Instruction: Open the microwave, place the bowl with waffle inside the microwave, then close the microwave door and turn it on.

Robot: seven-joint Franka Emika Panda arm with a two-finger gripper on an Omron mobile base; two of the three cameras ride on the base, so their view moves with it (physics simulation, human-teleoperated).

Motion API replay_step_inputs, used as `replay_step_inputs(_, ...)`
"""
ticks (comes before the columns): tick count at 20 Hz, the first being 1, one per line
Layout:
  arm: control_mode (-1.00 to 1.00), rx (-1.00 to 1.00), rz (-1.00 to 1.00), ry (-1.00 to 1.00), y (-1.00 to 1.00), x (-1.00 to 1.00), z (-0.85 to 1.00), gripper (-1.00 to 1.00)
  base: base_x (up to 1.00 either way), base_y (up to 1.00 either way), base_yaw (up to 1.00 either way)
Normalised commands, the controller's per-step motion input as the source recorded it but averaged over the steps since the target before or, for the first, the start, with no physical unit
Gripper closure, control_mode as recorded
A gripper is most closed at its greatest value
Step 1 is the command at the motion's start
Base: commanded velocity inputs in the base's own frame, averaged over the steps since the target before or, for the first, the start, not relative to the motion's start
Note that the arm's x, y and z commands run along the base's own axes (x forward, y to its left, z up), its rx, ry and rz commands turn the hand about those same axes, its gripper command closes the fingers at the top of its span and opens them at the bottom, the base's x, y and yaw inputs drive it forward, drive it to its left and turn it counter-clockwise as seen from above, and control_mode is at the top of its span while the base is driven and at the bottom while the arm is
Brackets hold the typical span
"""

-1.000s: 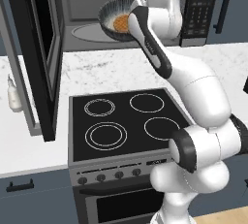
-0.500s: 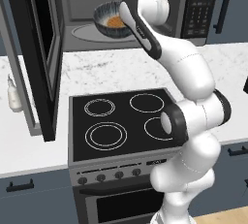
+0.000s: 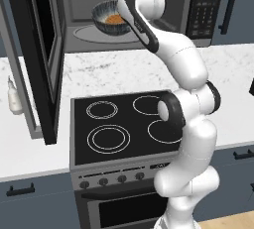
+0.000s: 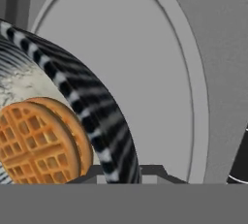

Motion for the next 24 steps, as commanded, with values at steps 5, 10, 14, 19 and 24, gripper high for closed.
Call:
replay_step_inputs(5,-1.00,0.00,0.00,0.00,0.04,0.15,-0.02,1.00,0.00,0.00,0.00)
replay_step_inputs(10,-1.00,0.00,0.00,0.00,0.00,0.00,0.00,-1.00,0.00,0.00,0.00)
replay_step_inputs(14,-1.00,0.00,0.00,0.00,0.00,0.00,0.00,-1.00,0.00,0.00,0.00)
replay_step_inputs(19,-1.00,0.00,0.00,-0.18,-0.01,-0.48,0.00,-1.00,0.00,0.00,0.00)
replay_step_inputs(24,-1.00,0.00,0.00,-0.27,-0.10,-1.00,-0.01,-1.00,0.00,0.00,0.00)
